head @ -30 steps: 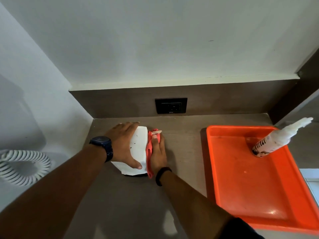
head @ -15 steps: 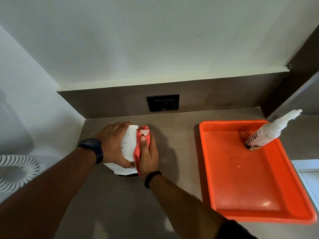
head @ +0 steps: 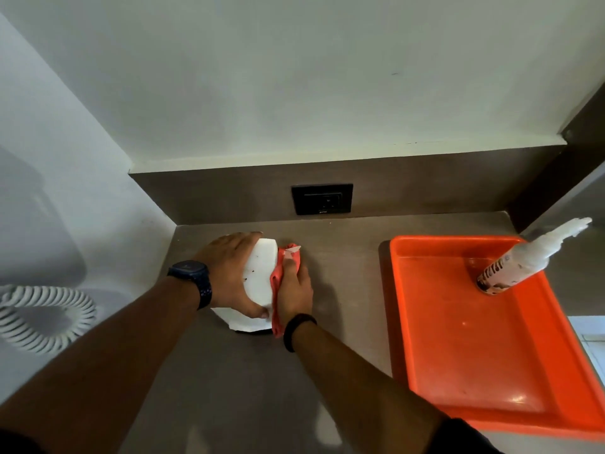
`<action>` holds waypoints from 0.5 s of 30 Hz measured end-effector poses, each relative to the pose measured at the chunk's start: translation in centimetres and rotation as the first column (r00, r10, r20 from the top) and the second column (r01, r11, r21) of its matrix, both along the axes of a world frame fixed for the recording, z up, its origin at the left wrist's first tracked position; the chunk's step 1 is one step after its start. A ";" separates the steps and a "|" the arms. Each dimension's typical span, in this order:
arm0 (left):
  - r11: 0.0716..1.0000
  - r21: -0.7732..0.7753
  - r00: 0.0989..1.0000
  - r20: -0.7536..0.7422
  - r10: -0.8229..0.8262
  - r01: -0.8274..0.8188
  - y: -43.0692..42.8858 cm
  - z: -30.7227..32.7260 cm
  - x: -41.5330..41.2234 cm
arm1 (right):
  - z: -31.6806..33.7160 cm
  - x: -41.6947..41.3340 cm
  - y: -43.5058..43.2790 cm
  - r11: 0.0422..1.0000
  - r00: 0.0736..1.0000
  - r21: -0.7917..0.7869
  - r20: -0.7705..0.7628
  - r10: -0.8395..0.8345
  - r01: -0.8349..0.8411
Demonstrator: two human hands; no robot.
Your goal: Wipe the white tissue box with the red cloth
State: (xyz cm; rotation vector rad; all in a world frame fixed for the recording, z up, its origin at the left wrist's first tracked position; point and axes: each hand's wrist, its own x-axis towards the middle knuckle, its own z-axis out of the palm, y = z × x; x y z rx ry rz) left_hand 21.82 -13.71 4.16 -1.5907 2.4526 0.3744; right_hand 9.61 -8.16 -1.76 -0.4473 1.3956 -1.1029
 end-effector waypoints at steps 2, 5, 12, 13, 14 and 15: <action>1.000 -0.010 0.999 -0.036 -0.017 0.017 0.0 -0.1 0.1 | 0.5 0.3 0.4 0.997 0.999 -0.072 -0.041 -0.001 -0.002; 1.000 -0.004 1.000 -0.026 -0.017 0.017 -0.1 -0.3 0.2 | 0.0 0.2 0.6 0.997 0.996 -0.081 -0.088 0.003 -0.010; 1.000 -0.029 1.000 -0.007 0.006 -0.006 -0.2 -0.7 0.5 | 1.0 -0.6 0.0 0.993 0.997 0.111 -0.067 -0.026 0.034; 1.000 -0.028 1.000 -0.008 0.012 -0.012 -0.3 -0.7 0.6 | 1.6 -0.5 0.1 0.991 0.998 0.118 -0.043 -0.056 0.060; 1.000 -0.023 1.000 -0.013 0.019 -0.020 -0.3 -0.7 0.7 | 2.4 -0.4 0.0 0.989 0.996 0.112 -0.007 -0.093 0.093; 1.000 -0.011 0.999 -0.025 0.023 -0.024 -0.4 -0.7 0.9 | 3.1 -0.4 -0.2 0.988 0.991 0.088 0.036 -0.132 0.128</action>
